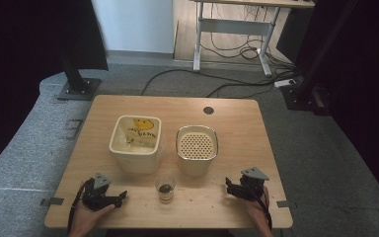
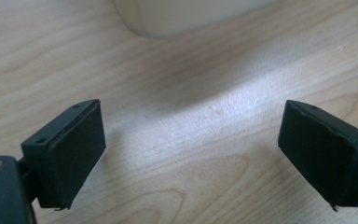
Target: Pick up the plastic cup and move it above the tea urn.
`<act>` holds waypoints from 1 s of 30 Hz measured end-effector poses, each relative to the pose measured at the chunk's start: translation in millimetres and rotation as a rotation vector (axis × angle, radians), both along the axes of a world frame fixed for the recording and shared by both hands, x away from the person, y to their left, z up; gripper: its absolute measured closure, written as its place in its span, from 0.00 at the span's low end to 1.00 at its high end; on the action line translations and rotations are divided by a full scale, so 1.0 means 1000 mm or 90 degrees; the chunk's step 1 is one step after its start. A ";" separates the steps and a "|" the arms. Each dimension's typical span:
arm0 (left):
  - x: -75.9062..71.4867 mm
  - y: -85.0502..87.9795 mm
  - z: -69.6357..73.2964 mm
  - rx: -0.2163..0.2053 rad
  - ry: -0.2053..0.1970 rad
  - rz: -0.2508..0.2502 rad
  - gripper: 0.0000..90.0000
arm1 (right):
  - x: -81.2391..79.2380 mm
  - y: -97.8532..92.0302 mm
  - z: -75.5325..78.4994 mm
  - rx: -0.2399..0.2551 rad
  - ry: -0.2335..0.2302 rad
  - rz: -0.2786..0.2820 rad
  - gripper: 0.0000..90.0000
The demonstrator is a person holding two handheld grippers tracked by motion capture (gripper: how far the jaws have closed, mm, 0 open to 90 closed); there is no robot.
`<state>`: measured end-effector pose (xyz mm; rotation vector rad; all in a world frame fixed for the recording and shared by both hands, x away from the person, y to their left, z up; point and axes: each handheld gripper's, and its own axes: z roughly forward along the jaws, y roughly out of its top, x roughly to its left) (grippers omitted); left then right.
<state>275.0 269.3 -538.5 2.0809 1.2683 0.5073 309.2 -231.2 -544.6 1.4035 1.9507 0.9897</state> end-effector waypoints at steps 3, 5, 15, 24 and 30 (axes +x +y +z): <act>-0.002 0.004 0.004 -0.011 -0.026 0.012 0.08 | -0.005 -0.001 0.003 0.012 -0.017 0.012 0.11; -0.003 0.005 0.005 -0.017 -0.036 0.017 0.09 | -0.007 0.000 0.004 0.017 -0.020 0.016 0.12; -0.009 0.003 0.006 -0.012 -0.068 0.031 0.15 | -0.027 0.034 0.021 0.086 -0.060 0.145 0.17; -0.008 0.001 0.003 -0.003 -0.031 0.026 0.17 | -0.030 0.112 0.016 0.110 -0.024 0.323 0.18; -0.008 0.001 0.002 -0.001 -0.026 0.020 0.18 | -0.040 0.154 0.010 0.085 -0.017 0.404 0.16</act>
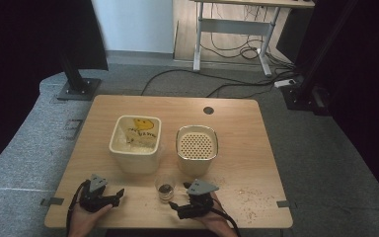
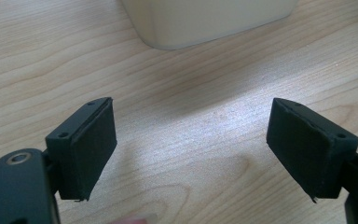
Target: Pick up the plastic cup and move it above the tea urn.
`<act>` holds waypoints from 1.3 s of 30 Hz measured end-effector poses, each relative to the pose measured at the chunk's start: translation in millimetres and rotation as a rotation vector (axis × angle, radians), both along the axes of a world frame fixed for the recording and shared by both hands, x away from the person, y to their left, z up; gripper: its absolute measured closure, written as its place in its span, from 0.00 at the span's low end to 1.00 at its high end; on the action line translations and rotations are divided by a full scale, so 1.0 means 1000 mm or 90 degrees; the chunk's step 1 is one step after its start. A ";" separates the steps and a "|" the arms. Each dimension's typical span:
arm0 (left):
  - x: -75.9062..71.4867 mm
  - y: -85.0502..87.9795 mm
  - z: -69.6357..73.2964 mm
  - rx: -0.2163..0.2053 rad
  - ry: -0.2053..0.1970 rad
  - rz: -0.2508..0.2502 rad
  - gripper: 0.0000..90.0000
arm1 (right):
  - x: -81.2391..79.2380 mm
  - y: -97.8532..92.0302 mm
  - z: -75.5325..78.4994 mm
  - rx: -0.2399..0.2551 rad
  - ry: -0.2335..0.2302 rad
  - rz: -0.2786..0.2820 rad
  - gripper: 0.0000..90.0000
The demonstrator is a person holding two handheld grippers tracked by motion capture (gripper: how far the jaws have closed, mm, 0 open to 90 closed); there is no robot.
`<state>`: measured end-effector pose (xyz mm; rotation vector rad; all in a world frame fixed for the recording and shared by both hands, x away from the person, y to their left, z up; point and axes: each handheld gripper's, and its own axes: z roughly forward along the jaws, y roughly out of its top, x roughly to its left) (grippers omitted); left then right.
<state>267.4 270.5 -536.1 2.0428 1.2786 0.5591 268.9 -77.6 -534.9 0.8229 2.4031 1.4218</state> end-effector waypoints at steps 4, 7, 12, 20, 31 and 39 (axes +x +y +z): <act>0.000 -0.002 -0.001 0.006 0.002 -0.011 0.18 | 0.005 0.020 -0.005 -0.005 -0.006 0.001 0.15; -0.001 -0.003 -0.001 0.007 0.002 -0.011 0.18 | 0.014 0.029 -0.005 0.012 -0.008 -0.010 0.16; -0.001 0.000 -0.001 0.002 0.004 -0.005 0.18 | 0.025 0.042 -0.004 0.034 -0.013 -0.013 0.24; -0.002 0.004 -0.001 0.002 0.005 -0.004 0.18 | 0.029 0.039 0.002 0.038 -0.027 -0.011 0.39; -0.002 0.004 -0.002 -0.003 0.009 -0.006 0.18 | 0.027 -0.029 0.061 0.086 -0.086 -0.082 0.41; 0.000 0.007 -0.003 -0.014 0.020 -0.003 0.18 | 0.033 -0.060 0.085 0.124 -0.104 -0.131 0.41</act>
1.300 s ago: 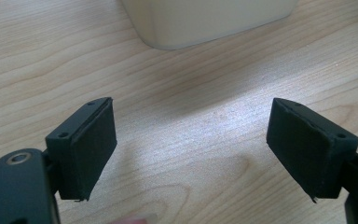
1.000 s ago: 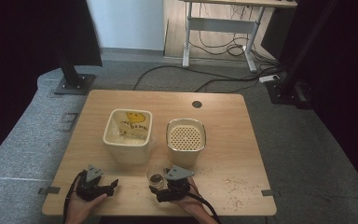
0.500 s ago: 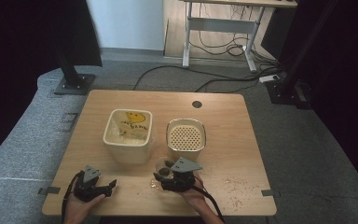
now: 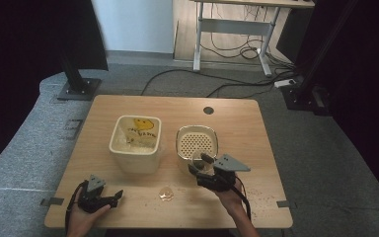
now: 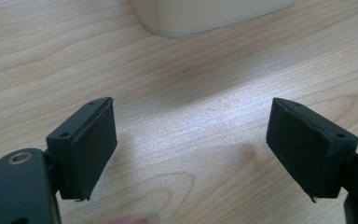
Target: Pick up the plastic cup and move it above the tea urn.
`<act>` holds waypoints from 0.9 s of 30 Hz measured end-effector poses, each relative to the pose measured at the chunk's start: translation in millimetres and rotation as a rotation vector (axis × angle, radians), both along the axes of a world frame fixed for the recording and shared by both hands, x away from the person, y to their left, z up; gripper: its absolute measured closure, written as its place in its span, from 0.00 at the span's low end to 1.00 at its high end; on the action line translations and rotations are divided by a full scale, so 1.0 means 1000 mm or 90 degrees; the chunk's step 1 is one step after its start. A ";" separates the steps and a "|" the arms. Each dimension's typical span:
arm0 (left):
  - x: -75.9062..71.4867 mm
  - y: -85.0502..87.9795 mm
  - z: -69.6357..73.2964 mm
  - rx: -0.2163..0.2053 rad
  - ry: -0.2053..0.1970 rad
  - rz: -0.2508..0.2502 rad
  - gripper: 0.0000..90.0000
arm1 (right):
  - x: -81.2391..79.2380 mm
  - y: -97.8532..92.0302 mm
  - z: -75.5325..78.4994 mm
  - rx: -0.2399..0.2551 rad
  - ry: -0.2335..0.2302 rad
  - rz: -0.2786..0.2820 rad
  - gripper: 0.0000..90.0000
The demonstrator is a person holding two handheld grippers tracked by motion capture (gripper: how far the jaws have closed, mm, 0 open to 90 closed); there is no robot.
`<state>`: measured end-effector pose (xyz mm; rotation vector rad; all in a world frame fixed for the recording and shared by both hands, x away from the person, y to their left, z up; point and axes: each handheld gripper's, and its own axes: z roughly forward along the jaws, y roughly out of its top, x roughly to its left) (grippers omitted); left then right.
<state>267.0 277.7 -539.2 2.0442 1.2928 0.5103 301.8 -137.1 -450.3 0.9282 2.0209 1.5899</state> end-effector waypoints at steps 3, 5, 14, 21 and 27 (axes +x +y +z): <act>0.000 0.000 0.000 -0.002 0.000 0.001 0.18 | 0.002 -0.008 0.008 0.013 -0.003 -0.007 0.41; 0.000 0.000 0.000 -0.002 0.004 -0.003 0.18 | 0.005 -0.015 0.019 0.030 -0.008 -0.014 0.43; 0.000 -0.002 -0.001 0.001 0.008 -0.012 0.18 | 0.028 -0.036 0.054 0.038 -0.008 -0.043 0.43; 0.001 -0.001 -0.001 0.000 0.009 -0.011 0.18 | 0.053 -0.042 0.068 0.011 -0.014 -0.071 0.43; 0.001 0.000 -0.002 0.002 0.013 -0.013 0.18 | 0.067 -0.040 0.079 0.010 -0.015 -0.077 0.43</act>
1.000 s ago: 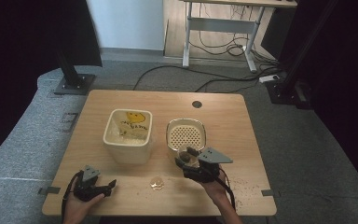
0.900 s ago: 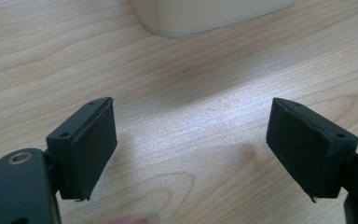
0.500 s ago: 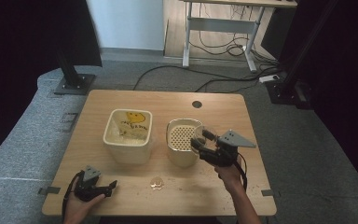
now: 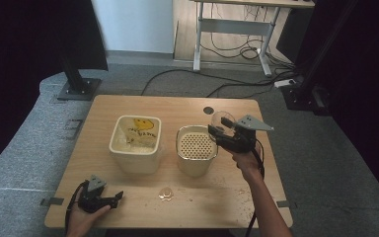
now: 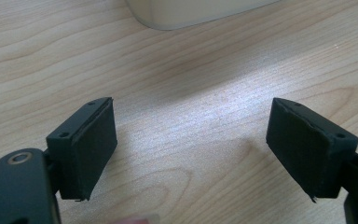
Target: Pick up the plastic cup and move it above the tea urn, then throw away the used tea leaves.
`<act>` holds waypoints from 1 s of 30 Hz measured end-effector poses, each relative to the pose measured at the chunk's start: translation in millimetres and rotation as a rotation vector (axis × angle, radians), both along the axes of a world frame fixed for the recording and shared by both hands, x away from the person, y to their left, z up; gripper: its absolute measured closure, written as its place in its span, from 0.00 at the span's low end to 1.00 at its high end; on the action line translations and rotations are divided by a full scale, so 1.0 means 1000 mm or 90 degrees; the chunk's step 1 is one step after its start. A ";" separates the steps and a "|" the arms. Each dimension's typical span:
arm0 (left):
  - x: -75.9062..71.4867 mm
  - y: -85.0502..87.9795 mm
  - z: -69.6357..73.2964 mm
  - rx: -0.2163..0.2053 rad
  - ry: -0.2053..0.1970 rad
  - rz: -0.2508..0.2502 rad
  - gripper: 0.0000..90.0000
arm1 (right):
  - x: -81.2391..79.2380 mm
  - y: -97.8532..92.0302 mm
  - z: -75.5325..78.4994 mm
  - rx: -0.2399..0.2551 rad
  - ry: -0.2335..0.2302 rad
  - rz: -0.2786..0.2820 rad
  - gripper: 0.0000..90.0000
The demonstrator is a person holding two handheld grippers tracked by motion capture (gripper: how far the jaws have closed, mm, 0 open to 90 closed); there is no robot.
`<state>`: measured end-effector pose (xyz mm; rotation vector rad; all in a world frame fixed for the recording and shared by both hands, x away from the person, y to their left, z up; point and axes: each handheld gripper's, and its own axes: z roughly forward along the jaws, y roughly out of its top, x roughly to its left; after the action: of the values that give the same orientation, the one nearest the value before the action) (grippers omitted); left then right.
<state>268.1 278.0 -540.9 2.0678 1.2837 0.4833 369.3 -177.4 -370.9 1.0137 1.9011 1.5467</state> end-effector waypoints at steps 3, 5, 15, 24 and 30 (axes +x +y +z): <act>0.000 0.000 0.000 0.000 0.002 0.000 0.18 | 0.005 0.003 0.004 0.002 0.000 -0.001 0.43; 0.000 0.001 0.000 0.001 0.003 0.000 0.18 | 0.007 0.004 0.004 0.002 0.000 0.001 0.43; 0.000 0.003 0.000 -0.002 0.005 0.004 0.18 | 0.016 0.015 0.003 -0.054 -0.008 -0.021 0.43; 0.001 0.003 -0.001 0.004 0.013 -0.002 0.18 | 0.018 0.025 0.014 -0.184 -0.061 -0.035 0.43; 0.003 0.001 -0.001 0.002 0.013 0.000 0.18 | 0.022 0.036 0.019 -0.320 -0.105 -0.043 0.43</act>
<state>271.0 279.3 -542.1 2.0809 1.2956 0.4660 391.0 -141.9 -352.0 0.6937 1.9701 1.0003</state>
